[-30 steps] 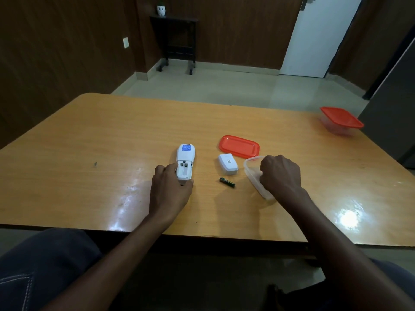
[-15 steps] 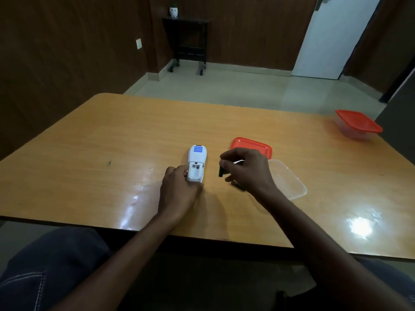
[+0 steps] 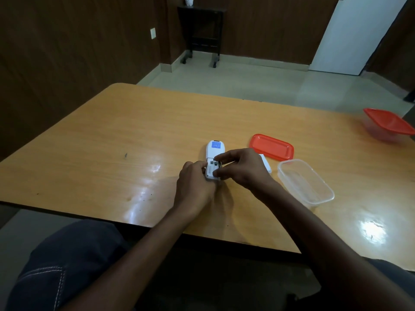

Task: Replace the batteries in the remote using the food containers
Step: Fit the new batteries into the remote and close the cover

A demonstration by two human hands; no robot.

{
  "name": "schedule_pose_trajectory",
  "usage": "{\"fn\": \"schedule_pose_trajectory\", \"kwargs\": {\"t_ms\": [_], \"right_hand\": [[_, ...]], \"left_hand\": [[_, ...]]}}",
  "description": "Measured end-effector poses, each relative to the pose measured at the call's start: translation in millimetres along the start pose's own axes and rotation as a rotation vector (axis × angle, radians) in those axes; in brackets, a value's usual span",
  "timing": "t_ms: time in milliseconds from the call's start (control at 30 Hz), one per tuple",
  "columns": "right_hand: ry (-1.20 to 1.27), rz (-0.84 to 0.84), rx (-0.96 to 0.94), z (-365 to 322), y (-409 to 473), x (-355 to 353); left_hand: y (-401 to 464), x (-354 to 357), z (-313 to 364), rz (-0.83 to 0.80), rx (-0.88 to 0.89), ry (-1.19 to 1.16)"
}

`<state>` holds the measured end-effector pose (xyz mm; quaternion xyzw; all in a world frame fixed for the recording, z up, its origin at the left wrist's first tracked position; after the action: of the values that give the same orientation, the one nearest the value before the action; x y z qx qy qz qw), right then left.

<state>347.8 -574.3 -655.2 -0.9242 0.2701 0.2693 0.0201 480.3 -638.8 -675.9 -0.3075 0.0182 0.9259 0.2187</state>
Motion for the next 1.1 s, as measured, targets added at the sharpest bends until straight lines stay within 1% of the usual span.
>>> {"fn": "schedule_pose_trajectory", "kwargs": {"t_ms": [167,233,467,567,733,867,1000,1100], "right_hand": [[-0.201,-0.038,-0.127,-8.7,-1.2,-9.0],[-0.234,-0.064,-0.186,-12.5,-2.5,-9.1],[-0.254,-0.183,-0.163,-17.3,-3.0,-9.4],[-0.236,-0.183,-0.161,-15.1,-2.1,-14.4],[-0.285,-0.187,-0.189,-13.2,-2.4,-11.9],[-0.392,-0.231,-0.244,-17.4,-1.8,-9.5],[-0.572,-0.258,-0.377,-19.3,-1.2,-4.4],[-0.581,-0.229,-0.417,-18.4,-2.0,-2.5]], "left_hand": [[-2.2,-0.3,0.3,0.004,0.008,0.013],[-2.4,0.1,-0.6,0.004,0.011,0.01],[-2.5,0.7,-0.8,0.012,0.025,0.021],[-2.9,0.5,-1.0,0.009,0.021,0.025],[-2.6,0.8,-0.5,0.021,0.029,0.051],[-3.9,-0.4,0.2,0.026,0.032,0.051],[-4.6,-1.6,0.6,0.017,0.021,0.036],[-5.5,-2.0,1.4,0.02,0.027,0.031]]}}
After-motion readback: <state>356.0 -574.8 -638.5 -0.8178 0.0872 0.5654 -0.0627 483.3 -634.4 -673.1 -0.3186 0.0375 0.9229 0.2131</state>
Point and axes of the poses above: each hand's wrist, its own y-axis towards the middle knuckle, its own x-axis out of the palm, z = x × y, the point moved 3 cm from there along y, towards the middle knuckle, and after that the axes turned 12 degrees about -x, right-handed, at the moved point
